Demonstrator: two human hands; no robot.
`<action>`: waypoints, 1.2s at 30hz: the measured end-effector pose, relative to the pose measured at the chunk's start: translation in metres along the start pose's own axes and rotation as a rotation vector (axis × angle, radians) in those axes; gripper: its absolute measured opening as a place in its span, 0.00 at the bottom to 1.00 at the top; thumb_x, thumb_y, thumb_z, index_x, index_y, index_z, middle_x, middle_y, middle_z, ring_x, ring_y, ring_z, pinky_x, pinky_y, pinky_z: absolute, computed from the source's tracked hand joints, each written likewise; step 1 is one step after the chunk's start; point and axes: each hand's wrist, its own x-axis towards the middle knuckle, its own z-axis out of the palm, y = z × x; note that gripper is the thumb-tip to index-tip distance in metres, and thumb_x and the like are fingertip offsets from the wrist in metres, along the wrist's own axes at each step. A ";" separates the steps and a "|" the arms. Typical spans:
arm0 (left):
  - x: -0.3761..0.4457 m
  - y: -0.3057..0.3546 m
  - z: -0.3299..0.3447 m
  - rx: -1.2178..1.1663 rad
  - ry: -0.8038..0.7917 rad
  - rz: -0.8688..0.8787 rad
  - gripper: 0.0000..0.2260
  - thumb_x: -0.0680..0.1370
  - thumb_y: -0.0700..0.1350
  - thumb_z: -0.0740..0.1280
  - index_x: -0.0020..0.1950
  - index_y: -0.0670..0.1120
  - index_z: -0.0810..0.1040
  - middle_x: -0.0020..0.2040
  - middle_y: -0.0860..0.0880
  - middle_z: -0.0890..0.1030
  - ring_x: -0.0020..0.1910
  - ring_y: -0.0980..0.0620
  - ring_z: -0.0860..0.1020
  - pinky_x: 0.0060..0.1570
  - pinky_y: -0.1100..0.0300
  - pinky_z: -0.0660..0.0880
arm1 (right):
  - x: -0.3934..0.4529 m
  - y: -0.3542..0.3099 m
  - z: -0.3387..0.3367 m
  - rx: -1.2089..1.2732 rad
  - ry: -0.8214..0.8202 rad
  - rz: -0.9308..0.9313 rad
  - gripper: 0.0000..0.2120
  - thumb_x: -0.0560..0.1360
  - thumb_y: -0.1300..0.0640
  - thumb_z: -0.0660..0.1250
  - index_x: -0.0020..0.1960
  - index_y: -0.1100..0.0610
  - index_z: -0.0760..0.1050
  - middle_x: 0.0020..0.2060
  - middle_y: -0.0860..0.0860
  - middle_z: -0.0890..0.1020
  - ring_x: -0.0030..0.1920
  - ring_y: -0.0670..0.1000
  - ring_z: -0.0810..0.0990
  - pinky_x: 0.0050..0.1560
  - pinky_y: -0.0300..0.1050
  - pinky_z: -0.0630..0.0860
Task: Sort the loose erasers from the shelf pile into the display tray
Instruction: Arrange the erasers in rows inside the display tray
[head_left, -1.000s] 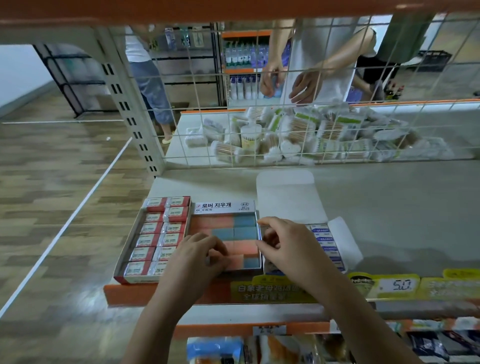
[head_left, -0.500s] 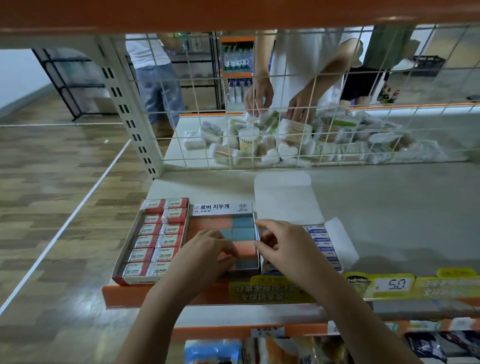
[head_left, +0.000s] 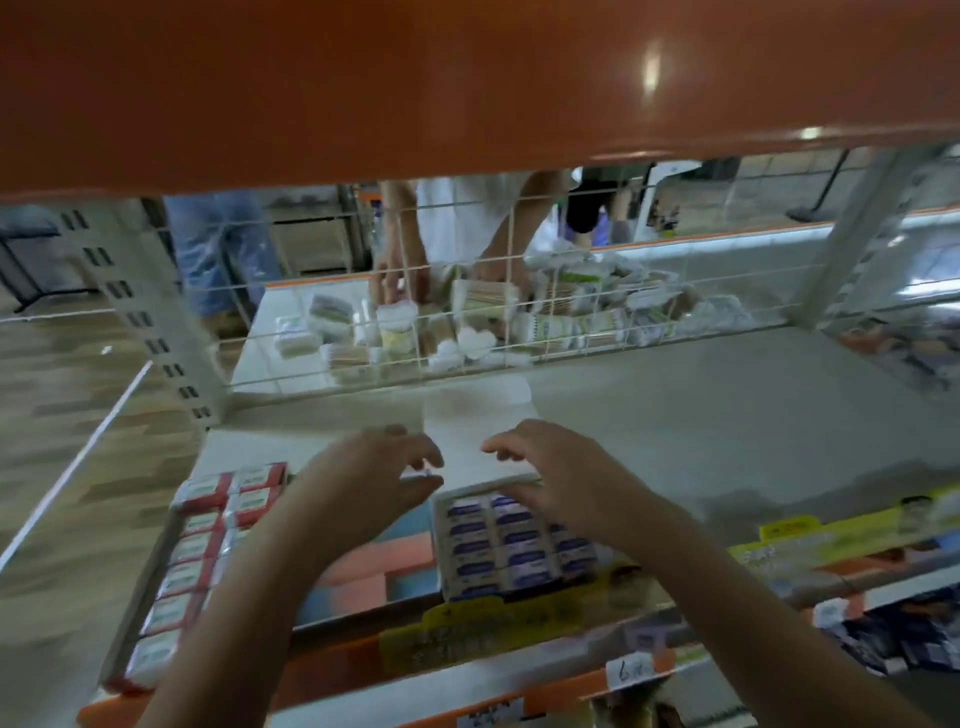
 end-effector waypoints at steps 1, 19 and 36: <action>0.012 0.010 -0.003 0.019 0.020 0.029 0.12 0.78 0.54 0.62 0.60 0.56 0.75 0.53 0.57 0.76 0.50 0.57 0.75 0.52 0.60 0.73 | 0.000 0.011 -0.009 -0.042 0.016 0.019 0.20 0.76 0.54 0.66 0.67 0.52 0.70 0.59 0.48 0.75 0.60 0.47 0.72 0.60 0.39 0.67; 0.270 0.329 0.084 0.155 -0.185 0.436 0.22 0.77 0.55 0.63 0.69 0.49 0.68 0.67 0.44 0.68 0.65 0.44 0.68 0.61 0.53 0.67 | -0.154 0.312 -0.157 -0.364 0.080 0.672 0.21 0.75 0.53 0.66 0.67 0.53 0.69 0.69 0.52 0.66 0.67 0.54 0.68 0.64 0.49 0.68; 0.429 0.494 0.178 -0.030 0.026 0.328 0.20 0.75 0.49 0.63 0.67 0.47 0.70 0.60 0.45 0.75 0.59 0.45 0.74 0.56 0.54 0.72 | -0.221 0.533 -0.232 -0.320 0.246 0.864 0.26 0.75 0.59 0.63 0.71 0.54 0.63 0.67 0.54 0.67 0.65 0.56 0.68 0.63 0.48 0.69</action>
